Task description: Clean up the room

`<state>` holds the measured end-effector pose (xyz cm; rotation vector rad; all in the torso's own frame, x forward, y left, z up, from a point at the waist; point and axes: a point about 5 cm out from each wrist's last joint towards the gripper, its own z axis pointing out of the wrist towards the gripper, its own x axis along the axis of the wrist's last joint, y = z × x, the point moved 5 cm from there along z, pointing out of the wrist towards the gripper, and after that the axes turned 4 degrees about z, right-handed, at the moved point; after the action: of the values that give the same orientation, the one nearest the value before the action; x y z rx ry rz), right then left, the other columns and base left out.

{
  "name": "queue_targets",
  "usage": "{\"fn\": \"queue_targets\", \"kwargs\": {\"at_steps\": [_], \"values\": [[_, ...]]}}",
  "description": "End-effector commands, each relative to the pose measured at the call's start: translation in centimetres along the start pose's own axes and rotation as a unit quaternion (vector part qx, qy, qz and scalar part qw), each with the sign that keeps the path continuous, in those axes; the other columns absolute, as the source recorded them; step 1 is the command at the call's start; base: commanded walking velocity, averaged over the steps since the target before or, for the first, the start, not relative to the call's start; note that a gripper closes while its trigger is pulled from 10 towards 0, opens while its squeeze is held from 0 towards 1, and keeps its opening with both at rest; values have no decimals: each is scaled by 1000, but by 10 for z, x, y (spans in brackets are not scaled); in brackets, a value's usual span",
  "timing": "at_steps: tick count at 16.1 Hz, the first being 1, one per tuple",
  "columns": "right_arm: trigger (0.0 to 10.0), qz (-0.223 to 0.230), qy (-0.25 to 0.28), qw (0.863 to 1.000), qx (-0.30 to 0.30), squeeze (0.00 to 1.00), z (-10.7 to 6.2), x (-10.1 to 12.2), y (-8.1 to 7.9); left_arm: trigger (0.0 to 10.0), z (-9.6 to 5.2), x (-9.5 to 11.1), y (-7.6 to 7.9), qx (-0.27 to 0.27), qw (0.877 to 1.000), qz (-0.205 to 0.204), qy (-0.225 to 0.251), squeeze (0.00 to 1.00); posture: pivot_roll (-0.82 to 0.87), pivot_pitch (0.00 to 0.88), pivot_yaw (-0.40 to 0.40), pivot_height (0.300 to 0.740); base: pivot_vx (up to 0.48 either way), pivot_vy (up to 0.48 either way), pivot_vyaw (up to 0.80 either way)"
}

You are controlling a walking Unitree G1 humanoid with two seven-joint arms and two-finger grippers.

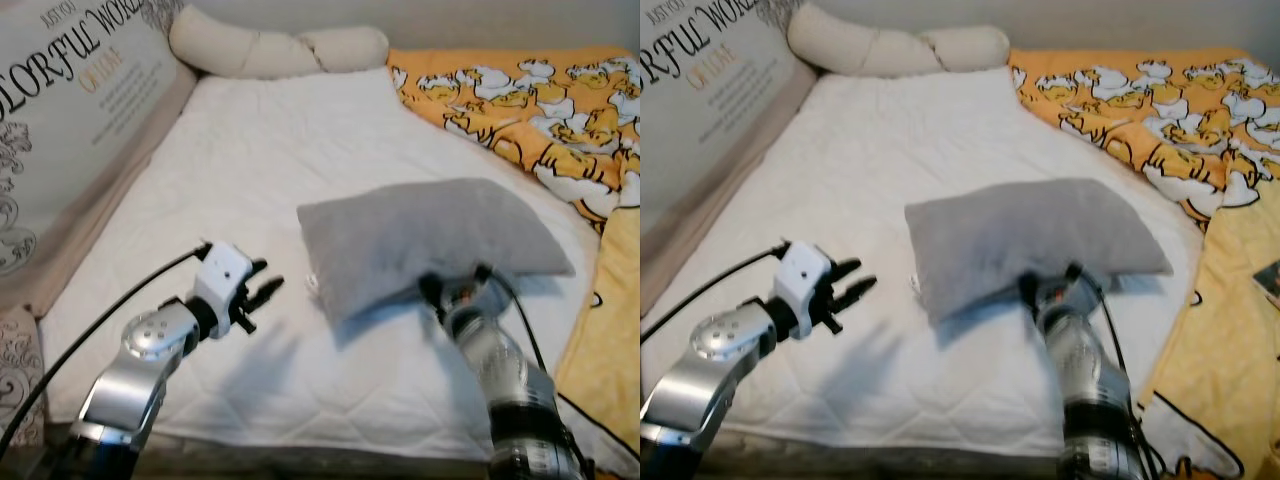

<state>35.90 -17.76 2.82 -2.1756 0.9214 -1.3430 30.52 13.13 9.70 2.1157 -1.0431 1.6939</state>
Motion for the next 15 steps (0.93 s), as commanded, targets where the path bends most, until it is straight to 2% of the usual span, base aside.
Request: {"fn": "queue_targets", "kwargs": {"at_steps": [1,3,7,10,11,12,13,15], "values": [[10000,46,27,997,51,0,7,15,-19,10000,-2,6,0,-9,1000,13,9,0,55,0,64,740,0,0,0],[10000,82,28,994,71,0,14,20,-27,10000,-4,5,0,-12,1000,14,6,0,66,0,61,740,0,0,0],[10000,102,31,991,78,0,22,19,-36,10000,-9,4,-1,-15,1000,22,3,0,80,0,49,740,0,0,0],[10000,114,41,989,86,0,19,15,-30,10000,-11,3,0,-14,1000,22,3,0,86,0,43,740,0,0,0],[10000,136,55,985,95,0,18,19,-29,10000,-11,3,1,-15,1000,22,3,0,83,0,46,740,0,0,0],[10000,168,72,977,109,1000,16,24,-28,10000,-10,4,3,-20,1000,21,5,0,73,0,55,740,0,0,0],[10000,195,82,971,109,1000,16,27,-25,10000,-8,5,5,-30,999,21,8,0,70,0,62,740,0,0,0],[10000,216,80,969,89,1000,19,28,-17,10000,-6,7,9,-46,999,21,11,0,68,0,72,740,0,0,0]]}}
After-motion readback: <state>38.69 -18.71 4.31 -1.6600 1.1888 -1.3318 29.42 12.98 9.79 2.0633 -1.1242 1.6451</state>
